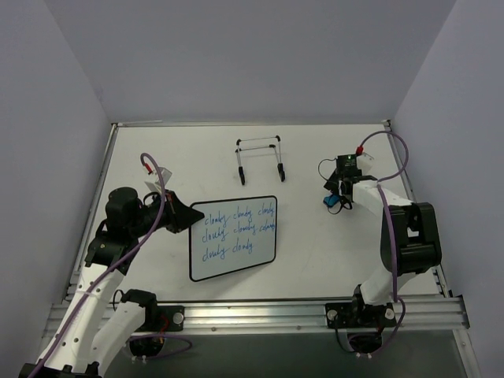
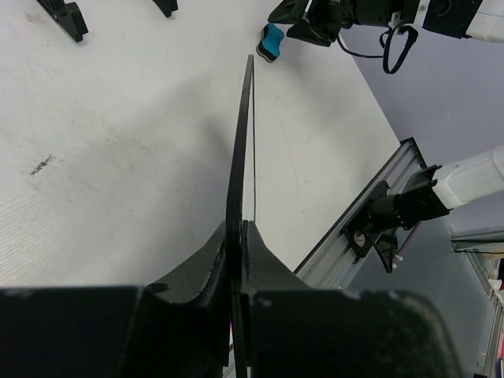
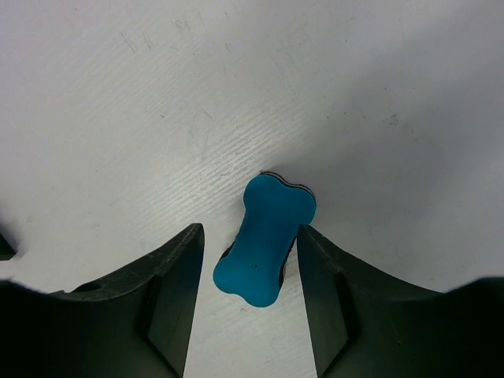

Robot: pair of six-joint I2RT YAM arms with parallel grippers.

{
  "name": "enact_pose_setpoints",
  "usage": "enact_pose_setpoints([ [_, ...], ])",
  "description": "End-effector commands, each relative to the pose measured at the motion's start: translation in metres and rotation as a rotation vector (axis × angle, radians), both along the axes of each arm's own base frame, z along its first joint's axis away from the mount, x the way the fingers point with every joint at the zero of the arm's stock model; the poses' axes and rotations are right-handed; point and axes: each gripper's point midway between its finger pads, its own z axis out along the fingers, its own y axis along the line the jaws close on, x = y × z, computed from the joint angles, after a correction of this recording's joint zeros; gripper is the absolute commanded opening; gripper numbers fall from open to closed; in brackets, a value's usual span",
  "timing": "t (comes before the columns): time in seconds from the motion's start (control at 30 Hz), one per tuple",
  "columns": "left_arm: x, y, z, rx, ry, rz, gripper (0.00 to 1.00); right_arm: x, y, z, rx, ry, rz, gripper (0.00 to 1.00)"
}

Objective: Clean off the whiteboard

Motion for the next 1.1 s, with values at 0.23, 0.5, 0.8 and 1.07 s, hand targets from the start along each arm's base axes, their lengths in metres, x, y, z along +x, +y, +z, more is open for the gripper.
enact_pose_setpoints([
  [0.23, 0.002, 0.001, 0.008, 0.033, -0.067, -0.008, 0.02, -0.011, -0.005, -0.004, -0.029, -0.006, -0.068, 0.47],
  [0.5, 0.0, 0.0, 0.009, 0.032, -0.071, -0.016, 0.02, -0.007, 0.002, -0.009, -0.018, -0.009, -0.061, 0.47],
  [0.8, -0.001, -0.001, 0.01, 0.031, -0.075, -0.02, 0.02, -0.01, 0.002, -0.015, -0.028, 0.006, -0.065, 0.46],
  [1.07, -0.002, -0.001, 0.009, 0.031, -0.072, -0.022, 0.02, -0.013, -0.001, -0.017, -0.036, 0.016, -0.076, 0.46],
])
